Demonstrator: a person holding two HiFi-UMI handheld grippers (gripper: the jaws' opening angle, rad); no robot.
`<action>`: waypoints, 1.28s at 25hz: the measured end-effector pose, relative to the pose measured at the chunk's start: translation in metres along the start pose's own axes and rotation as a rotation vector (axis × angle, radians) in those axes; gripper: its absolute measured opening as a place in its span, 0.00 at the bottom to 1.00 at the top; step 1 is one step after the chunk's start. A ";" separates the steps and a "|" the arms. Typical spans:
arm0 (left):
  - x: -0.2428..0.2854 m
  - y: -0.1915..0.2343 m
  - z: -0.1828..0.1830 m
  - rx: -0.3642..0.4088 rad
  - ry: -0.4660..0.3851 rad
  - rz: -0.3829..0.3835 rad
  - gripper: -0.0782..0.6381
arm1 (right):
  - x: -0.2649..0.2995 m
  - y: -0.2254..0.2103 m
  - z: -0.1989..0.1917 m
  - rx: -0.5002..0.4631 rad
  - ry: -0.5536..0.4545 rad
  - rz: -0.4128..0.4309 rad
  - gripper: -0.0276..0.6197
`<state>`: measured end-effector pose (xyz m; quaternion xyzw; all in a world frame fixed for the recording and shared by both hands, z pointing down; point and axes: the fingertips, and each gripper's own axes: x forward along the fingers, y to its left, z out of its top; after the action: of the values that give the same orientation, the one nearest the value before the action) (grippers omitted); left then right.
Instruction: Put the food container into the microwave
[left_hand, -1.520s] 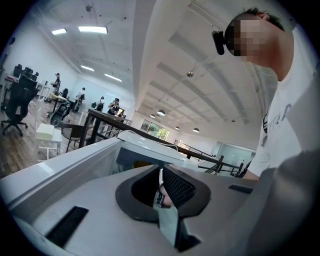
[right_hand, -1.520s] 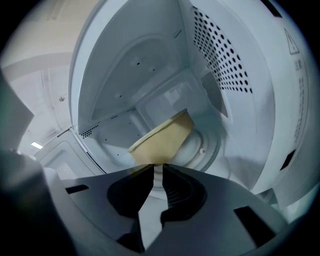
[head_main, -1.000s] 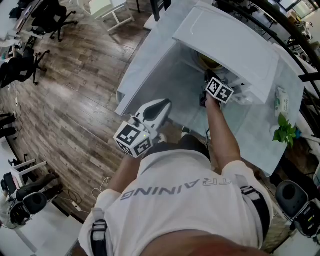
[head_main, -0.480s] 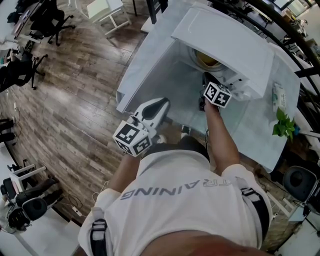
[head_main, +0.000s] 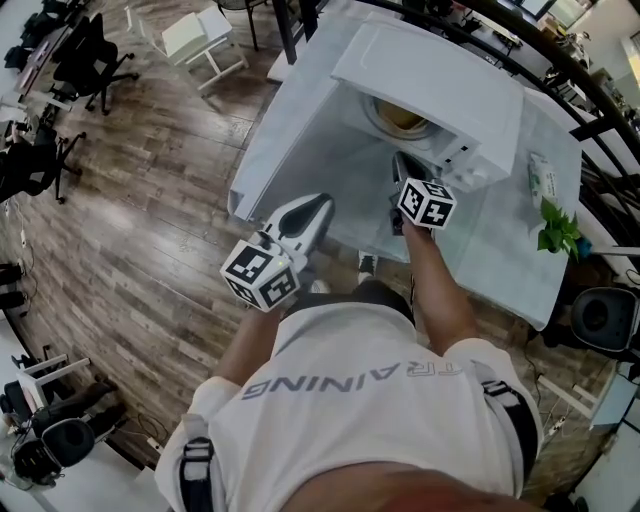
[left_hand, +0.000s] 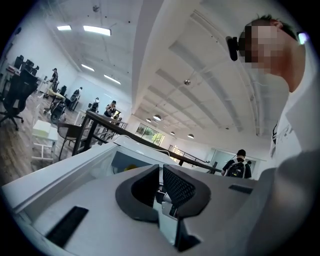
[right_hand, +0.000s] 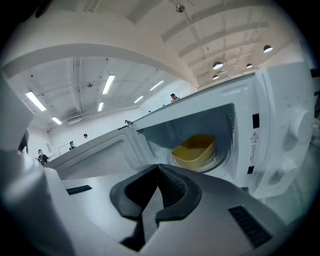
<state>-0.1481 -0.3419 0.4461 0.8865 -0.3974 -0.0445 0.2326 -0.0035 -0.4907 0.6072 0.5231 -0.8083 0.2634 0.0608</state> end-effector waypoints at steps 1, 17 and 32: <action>-0.003 -0.001 0.001 0.004 -0.002 -0.003 0.18 | -0.006 0.006 0.002 -0.007 -0.007 0.004 0.08; -0.036 -0.016 0.019 0.162 -0.016 -0.032 0.18 | -0.149 0.099 0.048 -0.166 -0.183 0.051 0.08; -0.032 -0.040 0.020 0.268 0.007 -0.063 0.18 | -0.251 0.109 0.082 -0.245 -0.336 -0.049 0.08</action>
<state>-0.1478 -0.3034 0.4069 0.9218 -0.3712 0.0047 0.1120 0.0270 -0.2921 0.4035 0.5679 -0.8200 0.0707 -0.0053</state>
